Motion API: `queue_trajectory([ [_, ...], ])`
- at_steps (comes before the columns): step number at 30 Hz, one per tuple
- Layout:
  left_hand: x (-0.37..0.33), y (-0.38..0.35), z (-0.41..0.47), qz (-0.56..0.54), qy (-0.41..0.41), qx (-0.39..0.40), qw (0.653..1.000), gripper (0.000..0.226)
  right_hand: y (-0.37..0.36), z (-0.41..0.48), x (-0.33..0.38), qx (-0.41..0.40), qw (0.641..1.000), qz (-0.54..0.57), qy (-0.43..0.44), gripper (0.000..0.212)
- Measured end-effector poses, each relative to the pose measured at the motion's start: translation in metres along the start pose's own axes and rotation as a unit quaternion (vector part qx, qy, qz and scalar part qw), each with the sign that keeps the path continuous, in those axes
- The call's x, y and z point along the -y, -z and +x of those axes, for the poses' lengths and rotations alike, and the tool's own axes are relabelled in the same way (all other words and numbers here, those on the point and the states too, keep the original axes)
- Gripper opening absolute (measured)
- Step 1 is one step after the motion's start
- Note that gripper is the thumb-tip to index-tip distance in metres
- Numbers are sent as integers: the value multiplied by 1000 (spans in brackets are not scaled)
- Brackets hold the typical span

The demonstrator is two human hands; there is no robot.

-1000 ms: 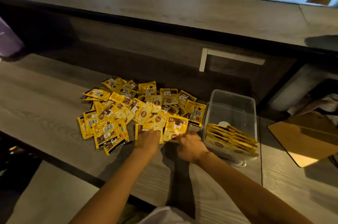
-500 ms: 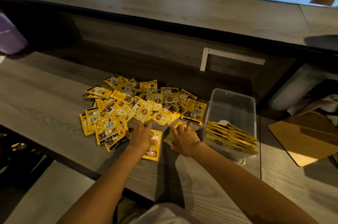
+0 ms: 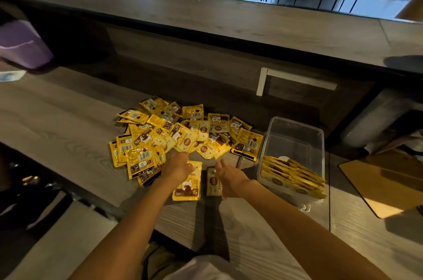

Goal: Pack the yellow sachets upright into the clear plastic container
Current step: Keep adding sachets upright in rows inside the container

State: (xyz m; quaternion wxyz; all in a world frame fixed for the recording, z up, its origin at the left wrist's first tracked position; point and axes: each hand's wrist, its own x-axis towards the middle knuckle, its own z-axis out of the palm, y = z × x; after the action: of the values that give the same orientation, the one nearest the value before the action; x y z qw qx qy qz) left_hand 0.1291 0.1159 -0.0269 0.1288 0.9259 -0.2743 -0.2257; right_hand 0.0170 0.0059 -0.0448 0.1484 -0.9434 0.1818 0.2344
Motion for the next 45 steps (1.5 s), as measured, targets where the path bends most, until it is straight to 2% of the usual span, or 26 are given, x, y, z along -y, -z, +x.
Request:
queue_trajectory([
  [4, 2, 5, -2, -24, -5, -12, 1000, 35, 0, 0, -3, 26, 996, 75, -43, 100],
  [7, -3, 9, -3, -34, -11, -24, 999, 35, 1, -4, -8, 24, 992, 97, -77, 78],
  [9, -8, 14, -4, -36, -19, -35, 999, 35, 5, -7, -10, -9, 993, 92, -78, 62],
  [13, -21, 28, -3, -57, -47, -67, 995, 32, 29, -11, -12, -116, 977, 174, -37, 33],
  [16, -35, 45, -2, -70, -74, -115, 988, 29, 60, -20, -17, -216, 944, 249, -10, 19],
  [20, -68, 73, -5, -109, -120, -171, 972, 22, 98, -44, -36, -386, 880, 277, -25, 21],
  [22, -90, 84, -7, -131, -164, -184, 960, 16, 108, -57, -51, -439, 855, 273, -35, 30],
  [24, -112, 88, -10, -151, -200, -177, 952, 15, 113, -71, -70, -468, 839, 271, -62, 31],
  [28, -153, 76, -13, -145, -278, -140, 939, 14, 107, -98, -109, -482, 810, 294, -159, 26],
  [31, -181, 55, -15, -133, -321, -98, 932, 15, 90, -113, -132, -481, 816, 226, -229, 22],
  [33, -195, 38, -17, -106, -342, -70, 931, 18, 79, -120, -144, -471, 816, 220, -252, 20],
  [36, -205, 13, -17, -54, -367, -27, 928, 21, 64, -126, -154, -446, 821, 247, -257, 17],
  [39, -206, -7, -13, 16, -376, 24, 926, 24, 49, -127, -160, -401, 850, 241, -241, 18],
  [43, -194, -21, 0, 57, -370, 111, 921, 33, 38, -124, -164, -336, 891, 222, -210, 37],
  [45, -189, -23, 5, 62, -375, 146, 913, 30, 33, -123, -165, -301, 909, 231, -170, 32],
])
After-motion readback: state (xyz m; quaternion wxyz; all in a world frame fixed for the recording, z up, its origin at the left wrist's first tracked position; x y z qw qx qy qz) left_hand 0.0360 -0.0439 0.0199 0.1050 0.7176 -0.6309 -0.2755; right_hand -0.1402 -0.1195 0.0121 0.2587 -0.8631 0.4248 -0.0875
